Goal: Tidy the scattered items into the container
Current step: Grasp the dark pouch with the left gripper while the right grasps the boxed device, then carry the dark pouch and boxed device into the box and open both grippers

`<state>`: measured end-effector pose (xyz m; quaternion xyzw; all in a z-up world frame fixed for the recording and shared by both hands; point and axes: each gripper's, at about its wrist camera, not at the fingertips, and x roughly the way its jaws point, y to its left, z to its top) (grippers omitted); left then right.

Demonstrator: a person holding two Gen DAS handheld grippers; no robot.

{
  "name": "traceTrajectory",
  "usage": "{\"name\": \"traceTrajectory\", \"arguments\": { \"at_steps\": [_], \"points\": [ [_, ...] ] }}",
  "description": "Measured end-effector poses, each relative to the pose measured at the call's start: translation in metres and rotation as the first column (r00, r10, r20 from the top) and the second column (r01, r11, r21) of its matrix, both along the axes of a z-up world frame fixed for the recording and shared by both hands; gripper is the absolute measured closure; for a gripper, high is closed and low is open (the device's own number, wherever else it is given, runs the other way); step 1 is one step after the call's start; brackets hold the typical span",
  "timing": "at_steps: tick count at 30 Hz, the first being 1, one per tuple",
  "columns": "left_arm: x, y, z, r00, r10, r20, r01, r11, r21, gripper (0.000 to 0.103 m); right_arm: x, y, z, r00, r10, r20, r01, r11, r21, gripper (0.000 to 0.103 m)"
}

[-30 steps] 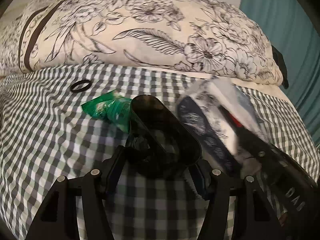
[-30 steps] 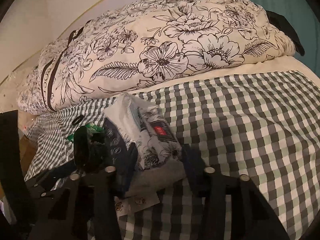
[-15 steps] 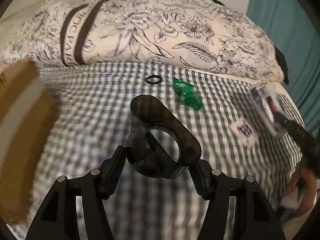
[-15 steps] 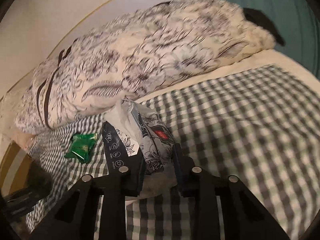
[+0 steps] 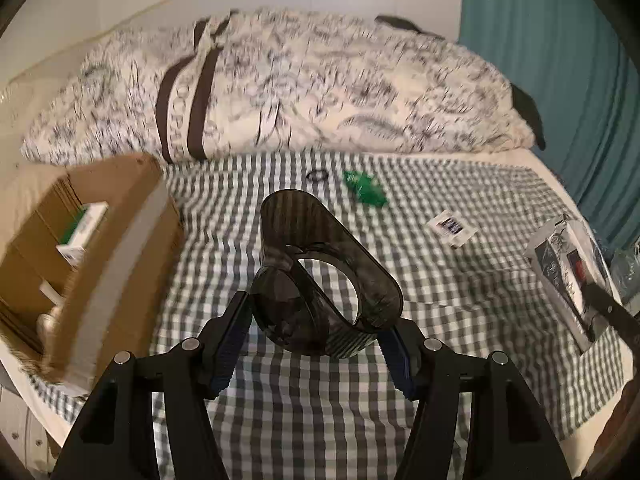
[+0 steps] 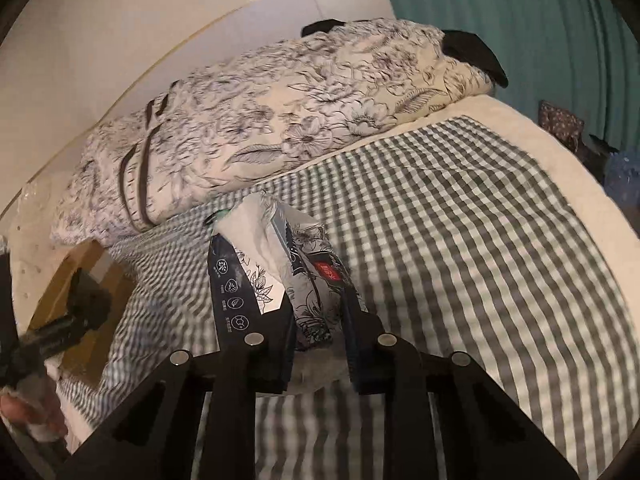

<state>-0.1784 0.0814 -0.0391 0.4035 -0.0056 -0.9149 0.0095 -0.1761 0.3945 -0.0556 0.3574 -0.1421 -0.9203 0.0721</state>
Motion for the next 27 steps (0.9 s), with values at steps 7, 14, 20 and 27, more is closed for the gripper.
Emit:
{"name": "traceTrajectory", "arguments": {
  "at_steps": [7,14,20,27],
  "points": [
    [0.037,-0.013,0.04,0.997,-0.013,-0.079,0.012,1.0,-0.009,0.04,0.054,-0.045,0.036,0.998,0.052,-0.042,-0.051,0.998,0.021,0.083],
    [0.061,-0.053,0.06,0.995,0.024,-0.097,-0.022,1.0,0.022,0.04,0.084,-0.107,0.07,0.987,0.134,-0.088,-0.128,0.989,0.068,0.083],
    [0.072,-0.103,0.074,0.991,0.074,-0.108,-0.069,0.996,0.049,0.04,0.09,-0.165,0.093,0.97,0.218,-0.106,-0.206,0.972,0.109,0.083],
    [0.069,-0.162,0.085,0.984,0.124,-0.127,-0.12,0.992,0.043,0.04,0.085,-0.233,0.111,0.944,0.308,-0.113,-0.289,0.944,0.161,0.083]
  ]
}}
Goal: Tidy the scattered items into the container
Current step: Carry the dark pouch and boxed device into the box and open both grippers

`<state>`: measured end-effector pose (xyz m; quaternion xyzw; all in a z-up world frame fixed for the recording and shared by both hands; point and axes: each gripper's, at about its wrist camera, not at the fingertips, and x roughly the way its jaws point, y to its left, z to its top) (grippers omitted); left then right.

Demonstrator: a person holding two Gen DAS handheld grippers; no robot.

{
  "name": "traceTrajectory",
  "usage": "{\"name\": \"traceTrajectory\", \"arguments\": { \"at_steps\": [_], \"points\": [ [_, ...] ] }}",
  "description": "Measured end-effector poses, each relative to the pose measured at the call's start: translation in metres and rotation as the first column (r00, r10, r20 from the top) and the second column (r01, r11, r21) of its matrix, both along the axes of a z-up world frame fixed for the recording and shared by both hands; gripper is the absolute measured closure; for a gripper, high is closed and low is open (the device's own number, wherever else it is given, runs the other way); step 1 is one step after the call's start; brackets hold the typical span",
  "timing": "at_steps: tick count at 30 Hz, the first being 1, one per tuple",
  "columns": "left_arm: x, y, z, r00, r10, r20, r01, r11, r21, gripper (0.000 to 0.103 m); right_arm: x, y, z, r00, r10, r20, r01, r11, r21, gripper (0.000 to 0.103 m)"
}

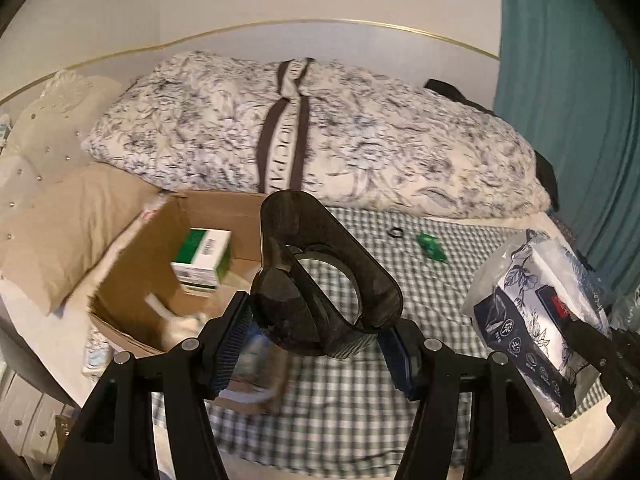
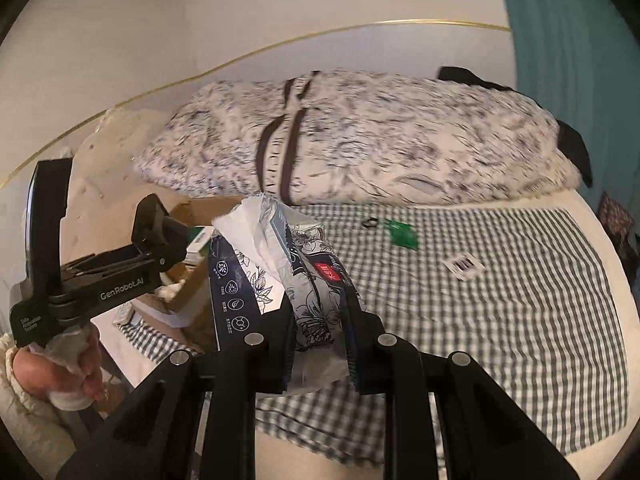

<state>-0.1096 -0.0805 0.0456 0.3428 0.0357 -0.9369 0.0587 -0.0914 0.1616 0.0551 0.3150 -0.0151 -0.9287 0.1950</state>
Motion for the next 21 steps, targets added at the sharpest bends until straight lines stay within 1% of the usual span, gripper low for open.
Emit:
{"name": "traceTrajectory", "arguments": {
  "at_steps": [4,8,13,16,20,21],
  "points": [
    [-0.004,-0.037,0.003,1.0,0.029,-0.01,-0.029,1.0,0.001,0.04,-0.012,-0.038,0.005,0.998,0.057,0.006,-0.057,0.998,0.004,0.083],
    [-0.007,-0.073,0.002,0.998,0.061,-0.008,-0.061,0.998,-0.024,0.04,-0.025,-0.076,0.008,0.994,0.109,0.003,-0.109,0.994,0.016,0.083],
    [-0.012,-0.115,-0.006,0.994,0.108,0.006,-0.108,0.994,0.002,0.04,-0.049,-0.129,0.005,0.985,0.173,0.013,-0.173,0.985,0.022,0.083],
    [-0.019,-0.132,-0.014,0.993,0.12,0.021,-0.12,0.993,-0.001,0.04,-0.063,-0.156,-0.001,0.979,0.201,0.035,-0.202,0.979,0.027,0.083],
    [-0.03,-0.142,-0.029,0.991,0.127,0.041,-0.127,0.992,-0.009,0.04,-0.087,-0.187,-0.013,0.975,0.212,0.069,-0.214,0.976,0.025,0.083],
    [-0.032,-0.144,-0.032,0.991,0.129,0.042,-0.129,0.992,-0.005,0.04,-0.093,-0.196,-0.018,0.976,0.206,0.072,-0.209,0.977,0.044,0.083]
  ]
}}
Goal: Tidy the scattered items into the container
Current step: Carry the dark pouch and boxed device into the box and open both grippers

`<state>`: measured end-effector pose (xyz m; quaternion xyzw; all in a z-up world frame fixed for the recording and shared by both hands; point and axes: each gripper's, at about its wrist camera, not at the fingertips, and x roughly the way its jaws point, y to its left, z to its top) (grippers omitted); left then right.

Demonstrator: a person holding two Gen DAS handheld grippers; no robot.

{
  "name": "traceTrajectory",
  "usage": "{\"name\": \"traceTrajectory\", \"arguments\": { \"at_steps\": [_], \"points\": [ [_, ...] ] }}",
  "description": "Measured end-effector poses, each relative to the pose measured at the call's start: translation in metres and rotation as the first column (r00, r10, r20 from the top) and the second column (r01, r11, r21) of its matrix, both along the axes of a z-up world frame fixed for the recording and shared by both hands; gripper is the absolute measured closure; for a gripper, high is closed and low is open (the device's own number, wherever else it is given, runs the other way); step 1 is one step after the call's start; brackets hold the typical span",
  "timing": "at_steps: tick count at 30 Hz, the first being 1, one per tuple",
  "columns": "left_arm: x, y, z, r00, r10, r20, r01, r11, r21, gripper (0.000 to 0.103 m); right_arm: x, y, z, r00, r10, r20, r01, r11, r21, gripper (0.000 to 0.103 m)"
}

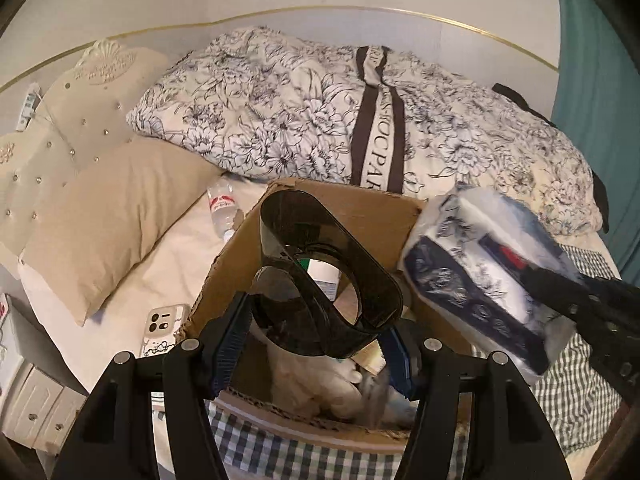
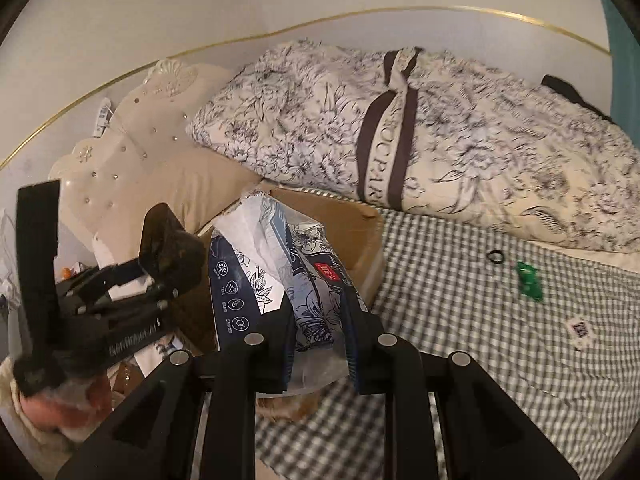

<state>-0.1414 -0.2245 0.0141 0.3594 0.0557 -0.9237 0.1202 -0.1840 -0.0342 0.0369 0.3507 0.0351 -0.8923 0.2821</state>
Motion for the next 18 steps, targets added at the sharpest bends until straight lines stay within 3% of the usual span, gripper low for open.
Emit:
{"name": "traceTrajectory", "arguments": {
  "at_steps": [9,11,12,13,15,18],
  "points": [
    [-0.018,-0.005,-0.028,0.999,-0.002,0.047,0.001,1.0,0.027,0.04,-0.028,-0.031,-0.021,0.999,0.015,0.038,-0.015,1.0,0.005,0.079],
    [-0.019,-0.004,-0.031,0.998,-0.002,0.057,0.001,1.0,0.024,0.031,-0.029,-0.033,-0.02,0.999,0.031,0.034,-0.03,0.999,-0.024,0.076],
    [-0.019,-0.003,-0.032,0.998,-0.001,0.066,0.001,1.0,0.012,0.009,-0.03,-0.035,-0.019,0.998,0.044,0.037,-0.043,0.998,-0.036,0.067],
    [-0.019,-0.001,-0.032,0.997,0.011,0.074,-0.01,1.0,-0.013,0.0,-0.03,-0.033,-0.017,0.999,0.037,0.027,-0.036,0.998,-0.045,0.054],
    [-0.013,0.004,-0.029,0.998,0.034,0.051,-0.032,0.998,-0.054,0.0,-0.025,-0.025,-0.01,1.0,-0.004,-0.002,0.004,0.998,-0.06,0.035],
    [-0.01,0.008,-0.025,0.998,0.037,0.051,-0.035,0.999,-0.038,0.0,-0.015,-0.006,0.002,0.999,-0.028,-0.043,0.024,0.995,-0.096,0.032]
  ]
}}
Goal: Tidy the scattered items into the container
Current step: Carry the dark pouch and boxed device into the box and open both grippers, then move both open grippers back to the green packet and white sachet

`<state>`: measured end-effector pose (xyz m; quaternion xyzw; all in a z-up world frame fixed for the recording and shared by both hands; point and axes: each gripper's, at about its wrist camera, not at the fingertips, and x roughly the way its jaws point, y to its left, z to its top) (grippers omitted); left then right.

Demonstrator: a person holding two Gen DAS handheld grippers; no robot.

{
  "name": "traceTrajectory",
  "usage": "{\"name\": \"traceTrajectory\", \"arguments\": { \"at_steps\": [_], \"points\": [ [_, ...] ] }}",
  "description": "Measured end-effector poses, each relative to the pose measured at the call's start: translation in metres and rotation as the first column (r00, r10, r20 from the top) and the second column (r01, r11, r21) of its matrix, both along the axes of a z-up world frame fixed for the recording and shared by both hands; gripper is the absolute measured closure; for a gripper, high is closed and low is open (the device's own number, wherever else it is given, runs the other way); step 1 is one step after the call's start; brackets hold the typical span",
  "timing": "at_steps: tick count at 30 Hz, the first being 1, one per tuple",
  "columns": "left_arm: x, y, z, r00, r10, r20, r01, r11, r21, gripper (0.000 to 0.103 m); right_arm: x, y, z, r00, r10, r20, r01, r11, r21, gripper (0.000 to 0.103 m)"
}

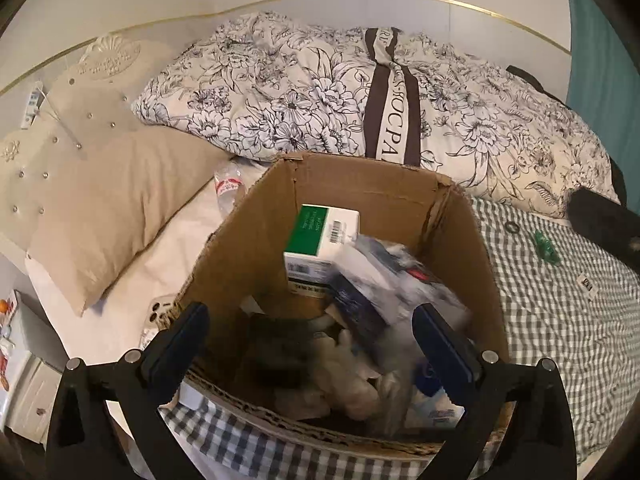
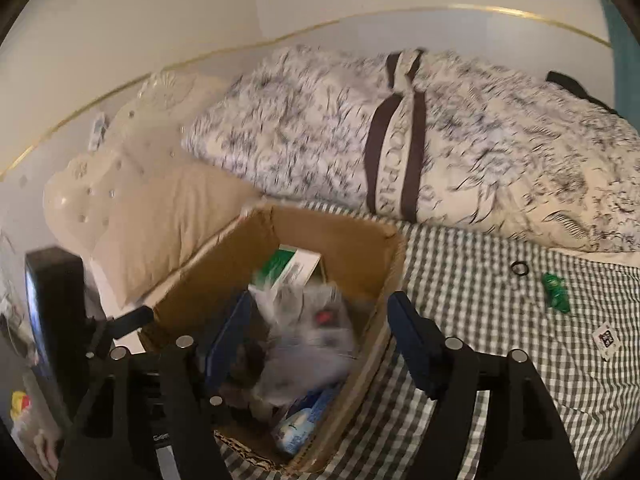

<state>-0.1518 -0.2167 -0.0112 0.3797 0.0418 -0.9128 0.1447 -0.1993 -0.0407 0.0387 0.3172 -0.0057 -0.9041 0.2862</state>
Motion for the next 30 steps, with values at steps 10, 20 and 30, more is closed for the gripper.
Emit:
{"name": "traceTrajectory", "arguments": {
  "at_steps": [10,20,30],
  "points": [
    [0.024,0.047,0.025,0.996,-0.048,-0.081,0.052,0.997,0.049,0.0,0.042,0.109,0.013,0.985,-0.163,-0.062,0.161,0.986,-0.031,0.024],
    [0.044,0.129,0.035,0.981,-0.152,-0.118,0.164,0.982,0.094,0.0,0.069,0.22,0.004,0.928,-0.371,-0.043,0.369,0.928,-0.053,0.024],
    [0.03,0.204,0.017,0.965,-0.251,-0.072,0.256,0.964,0.072,0.0,0.091,0.296,-0.013,0.88,-0.468,-0.078,0.47,0.883,0.005,0.024]
  ]
}}
